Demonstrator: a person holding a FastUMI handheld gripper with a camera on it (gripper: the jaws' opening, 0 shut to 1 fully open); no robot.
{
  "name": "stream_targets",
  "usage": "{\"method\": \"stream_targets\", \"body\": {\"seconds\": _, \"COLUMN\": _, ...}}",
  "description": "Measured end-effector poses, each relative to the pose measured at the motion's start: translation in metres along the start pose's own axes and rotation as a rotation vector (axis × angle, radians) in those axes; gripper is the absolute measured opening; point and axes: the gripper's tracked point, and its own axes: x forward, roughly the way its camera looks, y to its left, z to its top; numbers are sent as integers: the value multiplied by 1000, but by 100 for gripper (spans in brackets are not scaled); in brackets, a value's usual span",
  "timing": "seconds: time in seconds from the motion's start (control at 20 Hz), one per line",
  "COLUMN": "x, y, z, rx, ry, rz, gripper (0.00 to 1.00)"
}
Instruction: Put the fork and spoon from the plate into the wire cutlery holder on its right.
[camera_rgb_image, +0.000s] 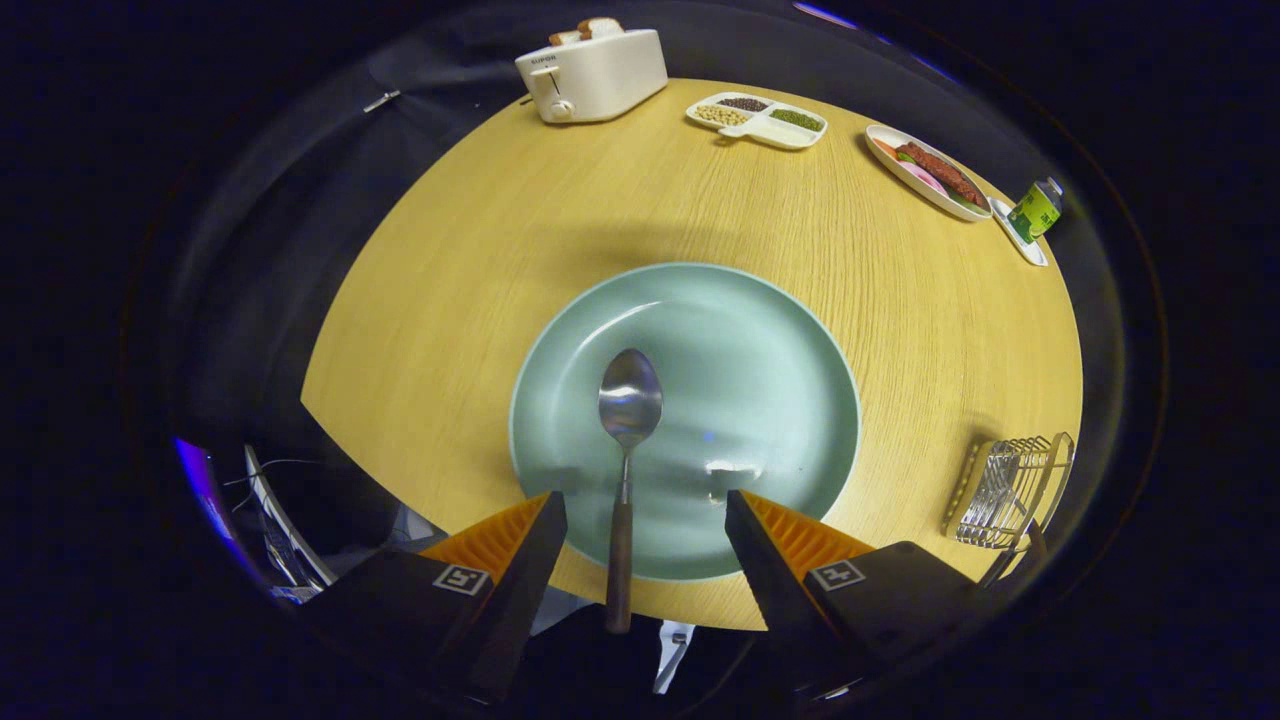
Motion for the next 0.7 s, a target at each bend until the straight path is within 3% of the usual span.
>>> {"method": "stream_targets", "body": {"seconds": 0.25, "x": 20, "y": 2, "z": -14, "rx": 33, "ry": 73, "rz": 1, "gripper": 97}}
{"method": "stream_targets", "body": {"seconds": 0.4, "x": 25, "y": 5, "z": -13, "rx": 60, "ry": 88, "rz": 5, "gripper": 76}}
{"method": "stream_targets", "body": {"seconds": 0.5, "x": 26, "y": 3, "z": -12, "rx": 70, "ry": 93, "rz": 8, "gripper": 74}}
{"method": "stream_targets", "body": {"seconds": 0.6, "x": 29, "y": 1, "z": -16, "rx": 70, "ry": 116, "rz": 3, "gripper": 58}}
{"method": "stream_targets", "body": {"seconds": 0.7, "x": 34, "y": -1, "z": -15, "rx": 63, "ry": 117, "rz": -3, "gripper": 47}}
